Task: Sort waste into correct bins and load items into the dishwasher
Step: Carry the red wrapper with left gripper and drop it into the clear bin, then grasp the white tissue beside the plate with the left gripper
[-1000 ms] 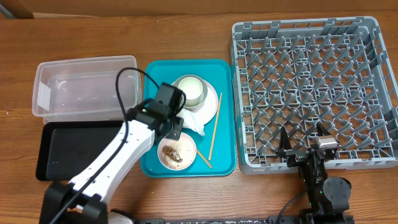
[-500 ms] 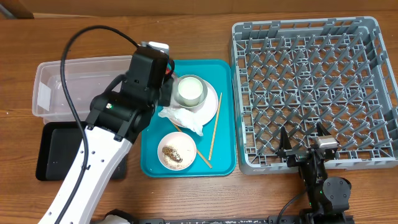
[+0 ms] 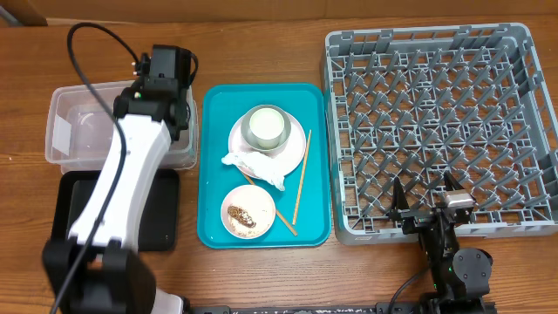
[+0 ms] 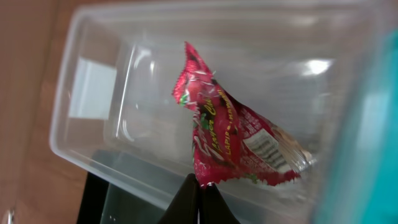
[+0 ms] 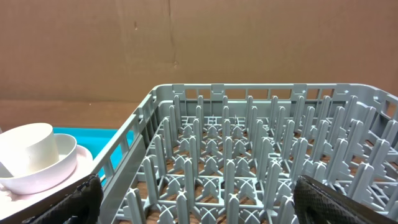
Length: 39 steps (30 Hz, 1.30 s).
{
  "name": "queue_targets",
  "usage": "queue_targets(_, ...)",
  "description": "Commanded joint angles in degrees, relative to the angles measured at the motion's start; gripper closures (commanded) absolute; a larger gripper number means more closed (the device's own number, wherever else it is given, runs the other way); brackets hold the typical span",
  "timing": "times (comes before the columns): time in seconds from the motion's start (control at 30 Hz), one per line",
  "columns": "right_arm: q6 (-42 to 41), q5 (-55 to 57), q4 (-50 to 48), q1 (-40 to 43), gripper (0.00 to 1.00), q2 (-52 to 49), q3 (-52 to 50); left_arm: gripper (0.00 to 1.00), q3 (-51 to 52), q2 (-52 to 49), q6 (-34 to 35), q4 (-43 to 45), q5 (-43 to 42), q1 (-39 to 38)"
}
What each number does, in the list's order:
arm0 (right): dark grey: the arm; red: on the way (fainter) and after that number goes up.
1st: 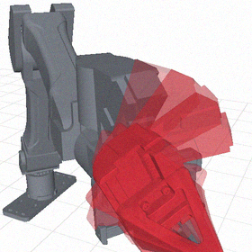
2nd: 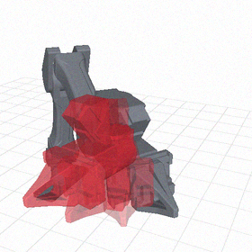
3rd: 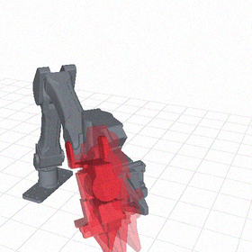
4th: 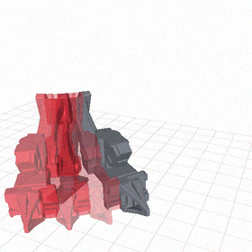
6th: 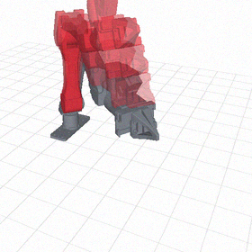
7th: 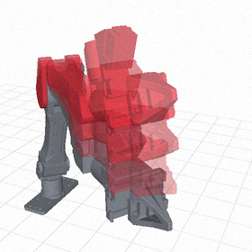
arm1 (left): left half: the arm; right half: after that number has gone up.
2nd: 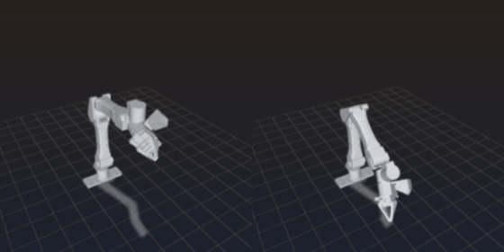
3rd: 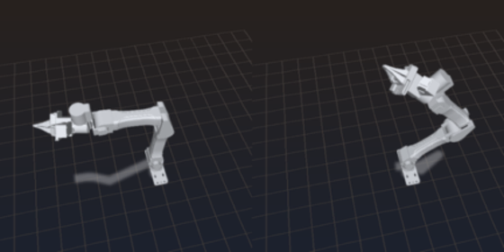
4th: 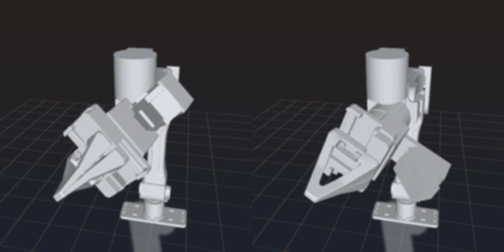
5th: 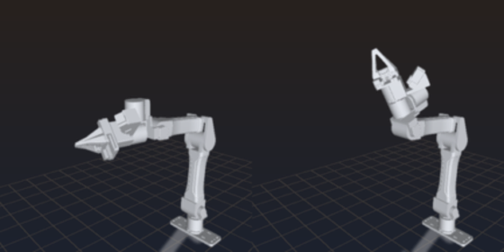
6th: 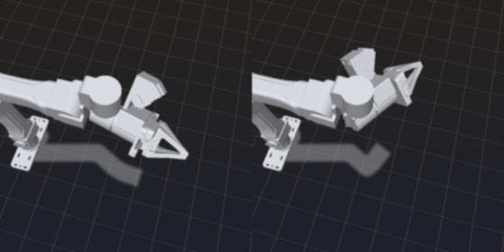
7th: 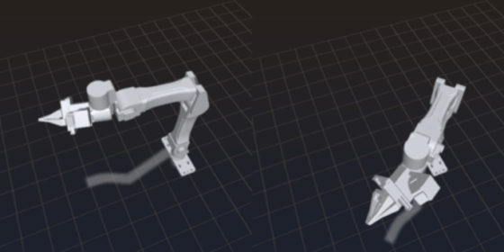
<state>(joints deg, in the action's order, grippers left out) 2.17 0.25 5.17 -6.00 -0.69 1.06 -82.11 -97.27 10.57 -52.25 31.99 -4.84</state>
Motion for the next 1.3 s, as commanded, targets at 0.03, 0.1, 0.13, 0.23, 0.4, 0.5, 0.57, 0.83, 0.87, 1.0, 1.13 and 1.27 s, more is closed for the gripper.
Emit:
queue_targets(0.03,0.22,0.09,-0.35,0.17,0.00,0.52,-0.61,0.96,-0.11,-6.29,5.33,0.83,1.09,5.07)
queue_targets(0.1,0.22,0.09,-0.35,0.17,0.00,0.52,-0.61,0.96,-0.13,-8.46,5.25,2.21,1.18,6.60)
queue_targets(0.13,0.22,0.09,-0.35,0.17,0.00,0.52,-0.61,0.96,-0.13,-9.33,4.92,2.89,1.27,7.28)
queue_targets(0.23,0.22,0.09,-0.35,0.17,0.00,0.52,-0.61,0.96,-0.13,-10.58,4.70,4.17,1.11,8.59)
queue_targets(0.4,0.22,0.09,-0.35,0.17,0.00,0.52,-0.61,0.39,-0.50,-10.56,4.46,5.31,1.09,8.70)
queue_targets(0.5,0.22,0.09,-0.35,0.17,0.00,0.52,-0.61,0.40,-2.54,-9.57,4.17,2.19,1.03,8.11)
queue_targets(0.57,0.22,0.09,-0.35,0.17,0.00,0.52,-0.61,0.42,-5.53,-7.76,4.52,-1.64,0.48,7.17)
queue_targets(0.83,0.22,0.07,-0.35,0.17,0.00,0.52,-0.61,0.46,-12.46,4.37,6.86,-11.85,-19.26,-0.63)
queue_targets(0.87,0.22,0.09,-0.35,0.17,0.00,0.52,-0.61,0.46,-12.46,5.66,6.86,-12.35,-22.29,-1.77)
queue_targets(1.0,0.22,0.09,-0.35,0.17,0.00,0.52,-0.61,0.53,-12.44,7.50,8.61,-16.13,-33.40,-5.77)
queue_targets(1.13,0.22,0.09,-0.35,0.17,0.00,0.52,-0.61,0.75,-8.63,6.51,18.38,-18.49,-34.97,-10.45)
queue_targets(1.27,0.22,0.09,-0.35,0.17,0.00,0.52,-0.61,0.72,-0.85,5.92,24.30,-12.79,-34.77,-14.95)
